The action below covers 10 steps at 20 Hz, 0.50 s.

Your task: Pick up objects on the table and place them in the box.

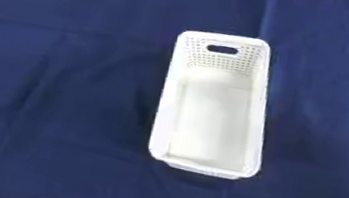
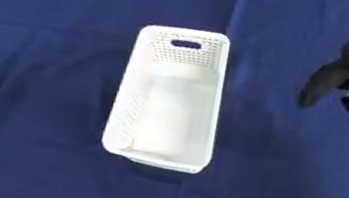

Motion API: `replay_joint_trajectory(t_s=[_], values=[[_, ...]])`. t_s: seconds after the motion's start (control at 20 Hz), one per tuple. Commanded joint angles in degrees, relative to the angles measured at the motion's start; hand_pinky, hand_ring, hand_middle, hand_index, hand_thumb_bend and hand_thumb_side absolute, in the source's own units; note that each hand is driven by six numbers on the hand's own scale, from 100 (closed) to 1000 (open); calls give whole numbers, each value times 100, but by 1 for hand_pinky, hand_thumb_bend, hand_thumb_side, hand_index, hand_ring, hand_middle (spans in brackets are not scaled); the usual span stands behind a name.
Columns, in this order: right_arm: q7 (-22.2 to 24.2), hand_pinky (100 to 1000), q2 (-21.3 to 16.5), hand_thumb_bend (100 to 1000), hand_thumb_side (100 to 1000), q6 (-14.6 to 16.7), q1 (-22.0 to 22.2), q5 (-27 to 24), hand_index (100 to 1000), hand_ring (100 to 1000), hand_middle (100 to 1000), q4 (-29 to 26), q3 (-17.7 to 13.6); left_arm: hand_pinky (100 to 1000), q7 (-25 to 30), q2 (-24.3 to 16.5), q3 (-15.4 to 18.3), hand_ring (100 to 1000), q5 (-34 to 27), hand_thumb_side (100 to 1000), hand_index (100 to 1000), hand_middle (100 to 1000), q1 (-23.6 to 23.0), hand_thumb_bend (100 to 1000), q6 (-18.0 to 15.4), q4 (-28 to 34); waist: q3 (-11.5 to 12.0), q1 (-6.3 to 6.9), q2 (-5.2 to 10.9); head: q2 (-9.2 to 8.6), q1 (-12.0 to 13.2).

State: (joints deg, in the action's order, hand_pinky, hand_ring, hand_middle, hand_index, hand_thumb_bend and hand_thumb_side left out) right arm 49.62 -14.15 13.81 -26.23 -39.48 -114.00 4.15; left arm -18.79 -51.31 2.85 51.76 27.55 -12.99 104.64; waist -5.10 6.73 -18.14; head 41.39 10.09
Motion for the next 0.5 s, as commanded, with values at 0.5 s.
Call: replay_joint_trajectory(t_s=[0.5], values=[[-35,588,51,100,791,29,-153,-106,862,684,797,-60,-15,100,941,658,-810,100,-586,100,139,100,983,545,-628,104,-180,49,162,-307,140]])
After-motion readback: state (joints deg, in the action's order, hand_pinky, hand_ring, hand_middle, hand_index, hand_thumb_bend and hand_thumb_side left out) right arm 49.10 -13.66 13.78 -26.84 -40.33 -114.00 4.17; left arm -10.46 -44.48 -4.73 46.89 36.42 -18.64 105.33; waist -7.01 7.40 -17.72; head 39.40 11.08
